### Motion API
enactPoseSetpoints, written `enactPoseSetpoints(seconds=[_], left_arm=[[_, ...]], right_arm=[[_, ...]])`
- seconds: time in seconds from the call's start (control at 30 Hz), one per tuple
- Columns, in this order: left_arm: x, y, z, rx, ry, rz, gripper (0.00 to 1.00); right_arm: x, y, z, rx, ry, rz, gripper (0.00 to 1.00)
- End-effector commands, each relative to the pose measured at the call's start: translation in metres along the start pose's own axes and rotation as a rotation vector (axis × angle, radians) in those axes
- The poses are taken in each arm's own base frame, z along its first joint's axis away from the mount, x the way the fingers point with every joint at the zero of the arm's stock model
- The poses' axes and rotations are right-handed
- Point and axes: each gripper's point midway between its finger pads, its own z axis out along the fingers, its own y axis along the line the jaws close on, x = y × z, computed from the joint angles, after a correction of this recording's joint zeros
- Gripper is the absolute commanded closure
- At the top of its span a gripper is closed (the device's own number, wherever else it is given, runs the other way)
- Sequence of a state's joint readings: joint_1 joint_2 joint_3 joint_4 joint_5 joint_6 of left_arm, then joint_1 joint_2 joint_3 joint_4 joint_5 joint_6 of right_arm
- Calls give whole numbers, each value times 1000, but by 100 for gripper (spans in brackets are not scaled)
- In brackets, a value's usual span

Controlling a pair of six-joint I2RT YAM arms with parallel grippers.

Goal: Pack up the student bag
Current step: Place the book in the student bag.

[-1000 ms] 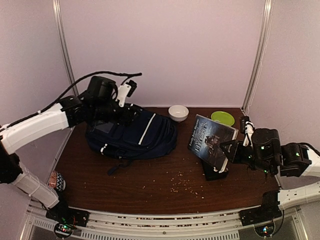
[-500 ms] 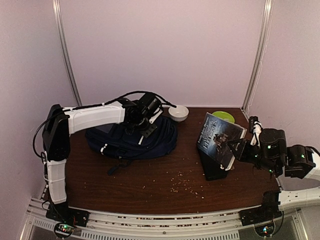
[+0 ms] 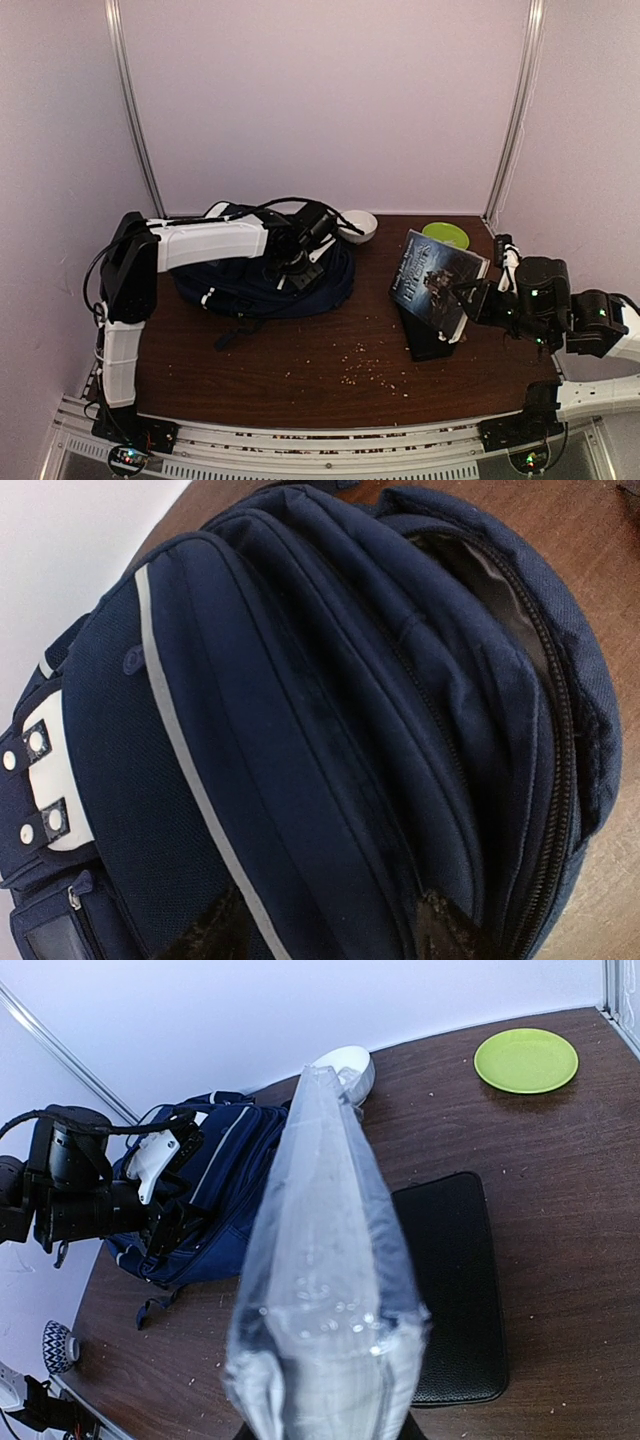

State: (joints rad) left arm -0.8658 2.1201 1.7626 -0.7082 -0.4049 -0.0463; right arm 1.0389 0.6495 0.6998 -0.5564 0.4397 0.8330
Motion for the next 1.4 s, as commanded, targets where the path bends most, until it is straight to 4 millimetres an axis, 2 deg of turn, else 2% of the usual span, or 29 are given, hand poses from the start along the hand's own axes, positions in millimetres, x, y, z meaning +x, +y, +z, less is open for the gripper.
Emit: enactPoseSetpoints(seconds=[0.0, 0.07, 0.13, 0.3, 0.47, 0.53, 0.57, 0.6, 0.63, 0.7, 0.73, 0.9, 1.0, 1.1, 1.2, 1.37], left_arm=[[-11, -4, -14, -6, -43, -19, 2], [-19, -4, -25, 14, -91, -41, 2], [-20, -3, -25, 10, -92, -32, 2], [2, -5, 5, -59, 16, 9, 2], [18, -2, 26, -109, 80, 30, 9], [20, 2, 30, -129, 92, 36, 18], [20, 5, 31, -142, 96, 49, 29], [20, 7, 32, -160, 105, 61, 52], [19, 12, 29, -183, 108, 64, 69], [11, 24, 12, -209, 83, 51, 97], [5, 32, -3, -215, 51, 26, 100], [-24, 60, -93, -141, -168, -114, 100], [-29, 69, -136, -83, -258, -163, 100], [-28, 74, -163, -41, -320, -199, 100], [-25, 75, -177, -3, -354, -235, 100], [-29, 77, -205, 65, -445, -322, 100]], right_arm=[[-32, 21, -6, -85, -112, 83, 100], [-30, 20, -5, -82, -110, 85, 100], [-28, 19, -3, -81, -107, 90, 100], [-25, 23, -1, -104, -98, 103, 100], [-25, 23, -1, -109, -97, 112, 100], [-25, 25, -1, -115, -98, 115, 100], [-25, 26, -1, -117, -97, 115, 100], [-26, 27, -1, -121, -96, 115, 100], [-26, 29, -1, -127, -94, 115, 100], [-28, 36, -1, -150, -89, 113, 100], [-29, 40, -1, -164, -87, 109, 100], [-32, 60, 2, -225, -68, 137, 100], [-39, 74, 0, -290, -71, 185, 100], [-45, 88, -5, -366, -78, 242, 100], [-48, 99, -9, -458, -86, 330, 100], [-28, 106, 9, -479, -17, 431, 100]])
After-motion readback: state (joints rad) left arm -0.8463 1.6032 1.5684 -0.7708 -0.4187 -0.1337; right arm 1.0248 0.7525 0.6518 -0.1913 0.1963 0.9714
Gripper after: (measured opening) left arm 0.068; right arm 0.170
